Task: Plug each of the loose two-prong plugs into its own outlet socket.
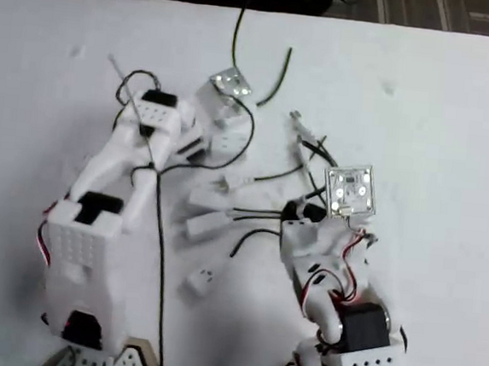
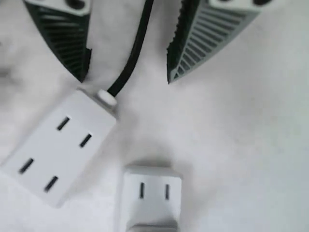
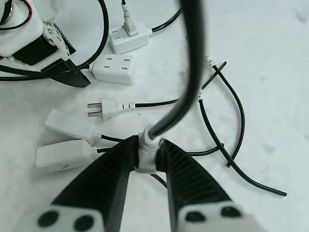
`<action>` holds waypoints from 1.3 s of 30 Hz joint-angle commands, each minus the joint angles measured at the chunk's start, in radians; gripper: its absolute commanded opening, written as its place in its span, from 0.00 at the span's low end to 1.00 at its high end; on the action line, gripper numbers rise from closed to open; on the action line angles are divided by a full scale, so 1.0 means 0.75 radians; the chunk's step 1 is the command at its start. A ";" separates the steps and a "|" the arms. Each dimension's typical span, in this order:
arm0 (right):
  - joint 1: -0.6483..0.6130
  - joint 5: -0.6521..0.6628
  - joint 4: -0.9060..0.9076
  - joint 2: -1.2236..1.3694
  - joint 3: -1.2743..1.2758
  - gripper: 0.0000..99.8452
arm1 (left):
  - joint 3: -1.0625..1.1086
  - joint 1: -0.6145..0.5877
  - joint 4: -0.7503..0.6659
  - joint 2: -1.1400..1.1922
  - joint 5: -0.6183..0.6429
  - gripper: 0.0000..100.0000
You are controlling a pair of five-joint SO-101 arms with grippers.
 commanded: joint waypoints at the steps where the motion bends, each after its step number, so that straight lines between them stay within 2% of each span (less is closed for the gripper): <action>1: 0.005 -0.002 -0.032 0.007 -0.016 0.02 | -0.162 -0.021 -0.014 0.130 0.012 0.26; 5: 0.005 0.000 -0.032 0.007 -0.016 0.02 | -0.237 -0.034 0.098 0.138 0.008 0.23; 12: 0.005 0.000 -0.032 0.007 -0.016 0.02 | -0.442 -0.021 0.569 -0.024 0.006 0.23; 18: 0.009 0.002 -0.028 -0.001 -0.016 0.02 | -0.325 0.011 0.773 -0.275 0.008 0.23; 23: 0.009 0.004 -0.026 -0.001 -0.016 0.02 | -0.002 0.107 0.749 -0.488 0.014 0.23; 29: 0.007 0.004 -0.026 -0.001 -0.016 0.02 | 0.317 0.109 0.436 -0.654 0.012 0.23; 34: 0.007 0.004 -0.024 -0.001 -0.016 0.02 | 0.421 0.146 0.419 -0.650 0.006 0.29; 39: 0.007 0.004 -0.024 -0.001 -0.016 0.02 | 0.444 0.146 0.352 -0.637 0.006 0.29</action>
